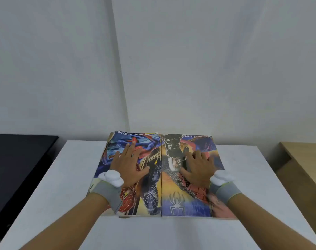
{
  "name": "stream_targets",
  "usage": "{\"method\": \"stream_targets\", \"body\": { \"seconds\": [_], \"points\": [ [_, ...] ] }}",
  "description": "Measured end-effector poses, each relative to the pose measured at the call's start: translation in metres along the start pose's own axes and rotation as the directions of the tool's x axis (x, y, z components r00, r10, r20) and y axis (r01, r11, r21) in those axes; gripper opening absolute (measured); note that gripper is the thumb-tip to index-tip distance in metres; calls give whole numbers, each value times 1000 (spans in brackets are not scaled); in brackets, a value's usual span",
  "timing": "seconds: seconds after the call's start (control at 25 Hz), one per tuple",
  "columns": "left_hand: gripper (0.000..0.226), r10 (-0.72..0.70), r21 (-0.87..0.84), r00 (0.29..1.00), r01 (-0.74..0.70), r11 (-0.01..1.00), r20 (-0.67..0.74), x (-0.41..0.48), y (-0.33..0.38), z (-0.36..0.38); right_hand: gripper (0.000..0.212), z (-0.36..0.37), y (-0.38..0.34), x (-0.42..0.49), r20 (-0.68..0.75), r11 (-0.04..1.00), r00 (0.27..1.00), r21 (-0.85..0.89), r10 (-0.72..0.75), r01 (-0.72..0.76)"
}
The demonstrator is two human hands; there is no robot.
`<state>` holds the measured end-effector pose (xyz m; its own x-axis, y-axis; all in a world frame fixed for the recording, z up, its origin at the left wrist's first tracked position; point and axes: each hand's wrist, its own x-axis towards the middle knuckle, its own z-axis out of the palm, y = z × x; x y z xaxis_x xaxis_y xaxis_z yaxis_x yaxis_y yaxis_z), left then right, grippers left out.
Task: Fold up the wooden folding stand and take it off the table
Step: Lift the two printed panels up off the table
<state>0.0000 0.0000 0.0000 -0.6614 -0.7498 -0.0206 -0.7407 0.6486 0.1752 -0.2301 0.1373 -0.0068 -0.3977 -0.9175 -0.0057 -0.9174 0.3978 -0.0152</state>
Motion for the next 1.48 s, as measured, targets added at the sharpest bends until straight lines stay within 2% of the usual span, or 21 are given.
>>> {"method": "stream_targets", "body": {
  "seconds": [0.12,0.32,0.68,0.96,1.28,1.48],
  "points": [
    [79,38,17,999,-38,999,6,7,-10,15,65,10,-3,2,-77,999,997,40,-3,6],
    [69,44,-42,995,-48,998,-94,5,-23,43,62,23,-1,-6,-162,991,986,132,42,-20],
    [64,15,-71,997,-20,997,-75,6,-21,38,58,28,0,-2,-167,986,981,149,97,-72],
    [64,16,-95,997,-23,995,-80,5,-23,41,56,38,1,1,-223,988,971,142,84,-53],
    [61,0,-65,995,-7,998,-96,7,-17,34,54,33,4,3,-232,983,969,182,81,-39],
    [58,-34,-107,991,20,994,-132,7,-22,39,55,33,5,2,-233,982,970,188,77,-33]
  ]
}}
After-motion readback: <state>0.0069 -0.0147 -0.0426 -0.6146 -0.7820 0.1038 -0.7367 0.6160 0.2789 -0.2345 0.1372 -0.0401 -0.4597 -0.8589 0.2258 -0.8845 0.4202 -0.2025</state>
